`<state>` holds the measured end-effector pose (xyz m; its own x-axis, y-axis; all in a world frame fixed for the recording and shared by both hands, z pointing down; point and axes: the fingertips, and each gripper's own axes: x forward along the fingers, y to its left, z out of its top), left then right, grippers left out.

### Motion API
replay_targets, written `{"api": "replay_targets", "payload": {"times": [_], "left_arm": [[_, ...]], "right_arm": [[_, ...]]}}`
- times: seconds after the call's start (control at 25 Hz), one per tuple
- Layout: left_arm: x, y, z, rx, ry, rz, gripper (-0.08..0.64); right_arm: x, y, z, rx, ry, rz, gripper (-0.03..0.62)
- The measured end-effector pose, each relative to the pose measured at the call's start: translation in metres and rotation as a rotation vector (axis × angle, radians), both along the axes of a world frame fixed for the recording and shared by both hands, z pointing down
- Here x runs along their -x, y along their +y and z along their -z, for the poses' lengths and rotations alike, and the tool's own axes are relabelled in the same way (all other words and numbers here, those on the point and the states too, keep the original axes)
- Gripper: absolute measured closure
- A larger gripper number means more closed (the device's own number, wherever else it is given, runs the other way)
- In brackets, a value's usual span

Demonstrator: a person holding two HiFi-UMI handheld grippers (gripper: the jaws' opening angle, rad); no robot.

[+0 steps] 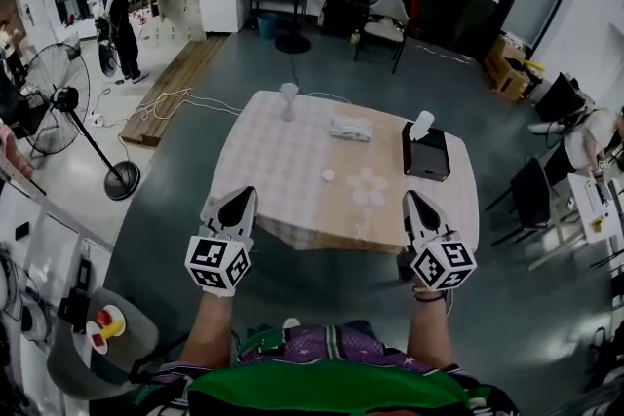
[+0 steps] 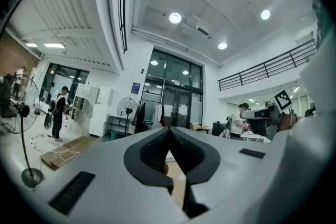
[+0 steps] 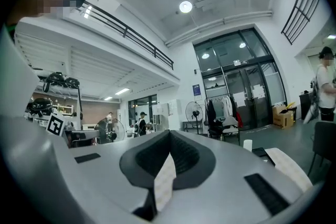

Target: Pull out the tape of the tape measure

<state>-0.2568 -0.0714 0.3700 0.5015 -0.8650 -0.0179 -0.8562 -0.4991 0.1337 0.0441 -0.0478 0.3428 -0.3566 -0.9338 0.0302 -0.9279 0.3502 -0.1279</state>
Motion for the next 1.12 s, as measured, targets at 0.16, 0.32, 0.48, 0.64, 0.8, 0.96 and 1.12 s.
{"api": "replay_targets", "payload": {"times": [0.16,0.32,0.48,0.64,0.8,0.96,1.12], "left_arm": [[0.010,-0.006,-0.013,0.029,0.024,0.001,0.538],[0.019,-0.016,-0.022,0.052,0.050,0.014,0.538],[0.022,-0.028,-0.035,0.085,0.049,0.028,0.538],[0.029,-0.043,-0.052,0.121,0.044,0.052,0.538],[0.034,-0.059,-0.048,0.110,0.047,0.073,0.538],[0.027,-0.079,-0.029,0.064,0.008,0.097,0.537],[0.008,-0.106,-0.009,0.039,-0.013,0.124,0.537]], "right_arm": [[0.011,-0.008,-0.003,0.019,0.026,0.003,0.584],[0.021,-0.016,-0.002,0.034,0.061,0.016,0.584],[0.030,-0.035,-0.005,0.055,0.087,0.036,0.584],[0.043,-0.059,-0.010,0.059,0.101,0.077,0.584],[0.055,-0.087,-0.010,0.043,0.102,0.134,0.584],[0.057,-0.114,-0.002,0.008,0.072,0.184,0.584],[0.041,-0.145,0.008,-0.018,0.052,0.214,0.584]]}}
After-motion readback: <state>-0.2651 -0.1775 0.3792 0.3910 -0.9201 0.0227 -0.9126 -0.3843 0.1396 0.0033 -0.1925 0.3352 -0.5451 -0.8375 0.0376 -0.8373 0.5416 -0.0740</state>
